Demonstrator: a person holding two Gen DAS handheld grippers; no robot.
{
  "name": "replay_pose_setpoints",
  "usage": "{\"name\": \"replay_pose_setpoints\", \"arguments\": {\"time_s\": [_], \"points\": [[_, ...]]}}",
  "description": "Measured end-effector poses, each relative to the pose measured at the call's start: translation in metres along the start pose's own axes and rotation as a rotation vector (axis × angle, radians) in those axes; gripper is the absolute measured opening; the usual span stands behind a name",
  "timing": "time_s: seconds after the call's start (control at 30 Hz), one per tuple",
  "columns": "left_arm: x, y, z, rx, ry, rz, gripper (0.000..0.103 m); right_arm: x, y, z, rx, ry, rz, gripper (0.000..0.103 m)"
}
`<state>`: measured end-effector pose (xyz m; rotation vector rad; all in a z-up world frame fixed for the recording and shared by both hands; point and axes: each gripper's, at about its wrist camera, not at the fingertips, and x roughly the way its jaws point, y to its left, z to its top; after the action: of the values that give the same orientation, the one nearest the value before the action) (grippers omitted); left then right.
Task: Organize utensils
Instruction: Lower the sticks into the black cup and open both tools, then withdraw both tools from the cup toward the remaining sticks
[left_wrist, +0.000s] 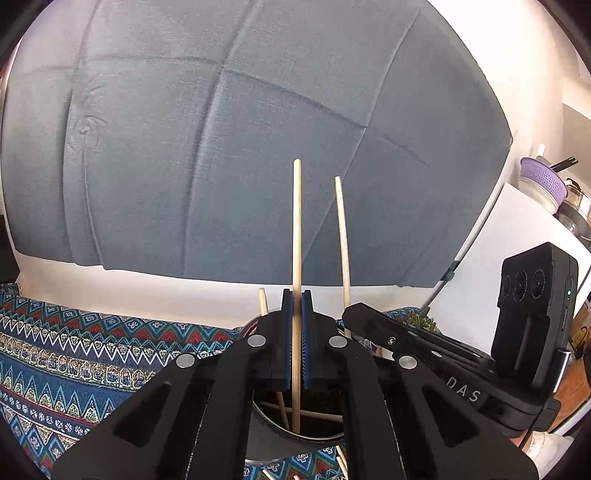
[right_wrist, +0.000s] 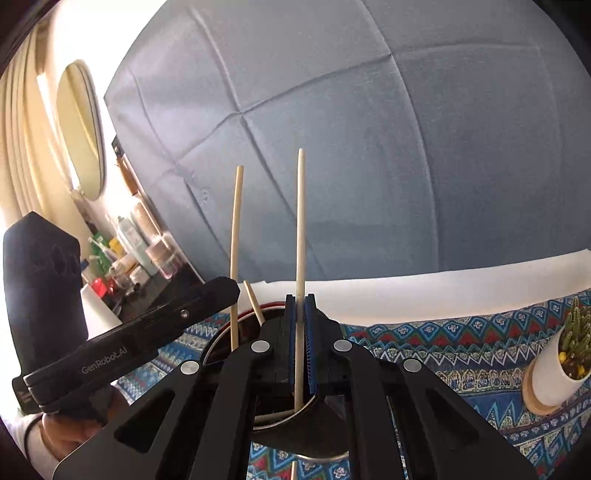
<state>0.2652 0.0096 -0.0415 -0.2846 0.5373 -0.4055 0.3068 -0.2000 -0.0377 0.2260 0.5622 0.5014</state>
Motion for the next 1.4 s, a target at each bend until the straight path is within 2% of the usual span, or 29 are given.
{"name": "replay_pose_setpoints", "arguments": {"time_s": [0.37,0.57,0.8,0.97,1.17,1.23,1.27,1.3,1.33,1.4], "points": [[-0.023,-0.01,-0.009,0.075,0.009,0.034,0.005,-0.017,0.017,-0.016,-0.101,0.047,-0.041,0.005],[-0.033,-0.02,-0.011,0.179,0.044,0.106,0.006,-0.02,0.024,-0.026,-0.15,0.098,-0.08,0.005],[-0.04,-0.027,-0.012,0.244,0.081,0.109,0.006,-0.025,0.034,-0.032,-0.212,0.132,-0.113,0.007],[-0.043,-0.024,-0.021,0.225,0.119,0.126,0.006,-0.032,0.044,-0.034,-0.262,0.138,-0.134,0.007],[-0.05,-0.022,-0.025,0.194,0.149,0.131,0.006,-0.043,0.044,-0.036,-0.243,0.139,-0.148,0.007],[-0.055,-0.019,-0.025,0.173,0.152,0.129,0.008,-0.048,0.041,-0.036,-0.223,0.141,-0.152,0.007],[-0.057,-0.018,-0.026,0.162,0.154,0.128,0.012,-0.05,0.04,-0.036,-0.213,0.142,-0.154,0.008],[-0.059,-0.017,-0.026,0.153,0.156,0.129,0.017,-0.053,0.039,-0.037,-0.205,0.142,-0.159,0.012],[-0.062,-0.016,-0.027,0.147,0.157,0.133,0.019,-0.055,0.038,-0.037,-0.2,0.141,-0.165,0.015],[-0.065,-0.015,-0.029,0.141,0.17,0.134,0.019,-0.062,0.037,-0.037,-0.188,0.132,-0.174,0.028]]}}
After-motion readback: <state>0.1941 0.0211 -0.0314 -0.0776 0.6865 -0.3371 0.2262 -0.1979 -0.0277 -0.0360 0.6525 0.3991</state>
